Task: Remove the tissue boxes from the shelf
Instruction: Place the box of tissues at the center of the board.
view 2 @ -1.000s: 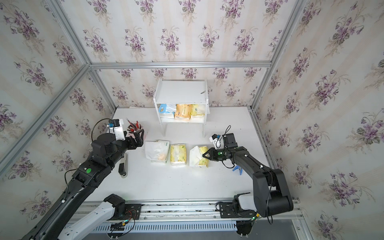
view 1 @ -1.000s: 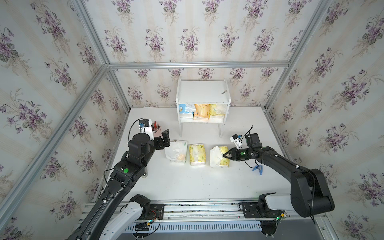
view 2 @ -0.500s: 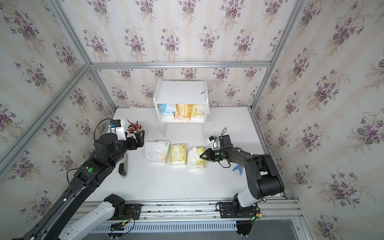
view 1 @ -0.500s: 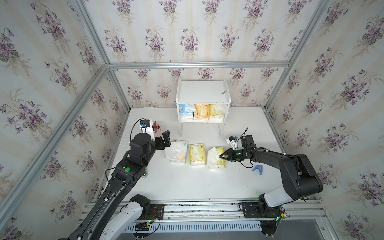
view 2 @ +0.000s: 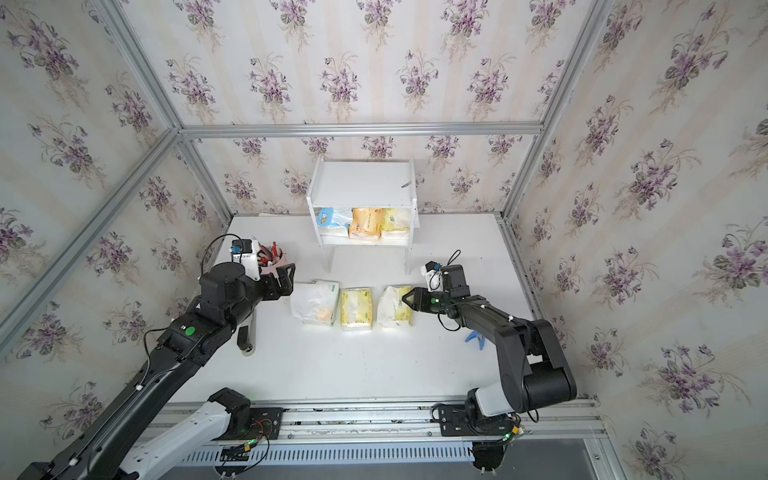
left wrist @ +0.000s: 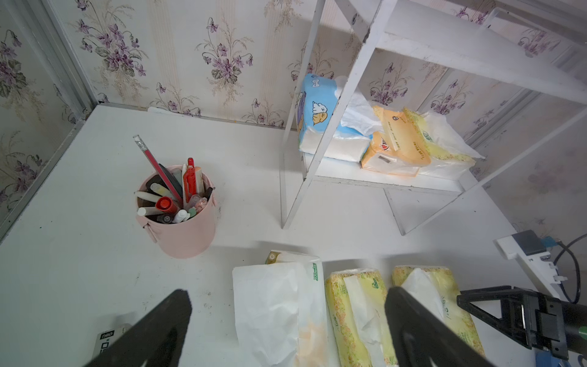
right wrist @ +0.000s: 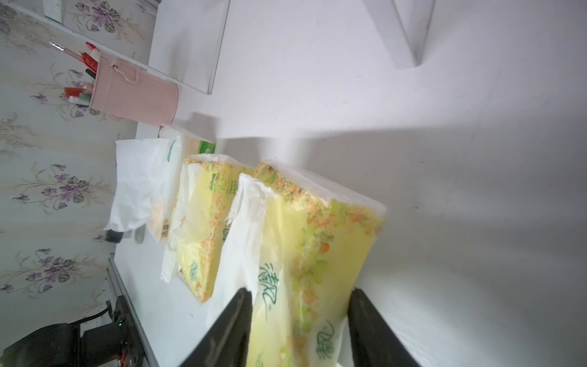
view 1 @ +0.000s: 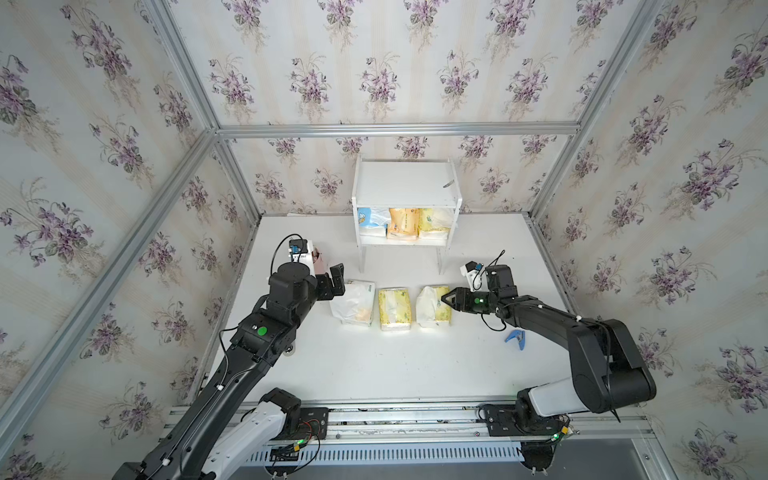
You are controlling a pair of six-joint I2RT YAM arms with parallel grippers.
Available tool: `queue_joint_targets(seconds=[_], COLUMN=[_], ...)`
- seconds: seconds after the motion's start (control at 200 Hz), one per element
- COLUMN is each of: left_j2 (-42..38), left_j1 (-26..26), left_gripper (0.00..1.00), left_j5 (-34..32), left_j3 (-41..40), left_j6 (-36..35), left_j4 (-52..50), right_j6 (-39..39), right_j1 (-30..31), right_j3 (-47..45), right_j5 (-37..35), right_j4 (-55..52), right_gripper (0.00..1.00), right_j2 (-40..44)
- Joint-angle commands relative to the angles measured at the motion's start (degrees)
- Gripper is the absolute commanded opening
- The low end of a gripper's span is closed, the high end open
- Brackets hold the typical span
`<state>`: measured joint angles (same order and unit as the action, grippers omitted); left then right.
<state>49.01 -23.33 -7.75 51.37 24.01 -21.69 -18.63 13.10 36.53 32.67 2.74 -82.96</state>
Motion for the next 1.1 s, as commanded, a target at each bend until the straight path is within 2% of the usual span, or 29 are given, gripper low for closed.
queue_joint_targets(seconds=[0.0, 0.22, 0.46, 0.63, 0.675, 0.764, 0.919, 1.094], left_j2=[0.03, -0.06, 2.8, 8.04, 8.82, 9.84, 10.57, 10.88], left_j1=[0.0, 0.05, 1.42, 4.59, 5.26, 6.09, 6.74, 6.73], left_gripper=[0.99, 0.99, 0.99, 0.99, 0.99, 0.99, 0.99, 0.99], left_j5=[-0.16, -2.53, -5.51, -2.21, -0.51, 1.68, 2.15, 3.25], left_j3=[0.42, 0.57, -0.23, 0.55, 0.19, -1.42, -3.73, -5.77], left_j6=[-0.34, 0.94, 5.09, 8.22, 8.48, 8.86, 9.17, 9.72], left_j4=[0.12, -1.15, -2.07, -3.41, -2.71, -0.69, 0.2, 2.2], right_j6=[1.56, 4.72, 11.46, 19.05, 21.46, 23.58, 25.46, 27.08], right_j1=[-0.15, -0.21, -0.24, -0.23, -0.22, -0.25, -0.22, -0.19], right_j3=[-0.01, 2.1, 2.19, 1.01, 0.1, -2.68, -6.71, -5.81], right_j5=[-5.13, -14.65, -22.81, -24.61, -25.63, -30.72, -34.78, -33.98], right_j4=[-1.59, -6.75, -7.47, -5.31, -3.99, 0.06, 6.39, 4.03], right_gripper=[0.55, 0.56, 0.57, 0.6, 0.64, 0.79, 0.99, 1.0], right_j2=[2.29, 8.94, 23.29, 31.96, 33.97, 37.63, 41.67, 41.92])
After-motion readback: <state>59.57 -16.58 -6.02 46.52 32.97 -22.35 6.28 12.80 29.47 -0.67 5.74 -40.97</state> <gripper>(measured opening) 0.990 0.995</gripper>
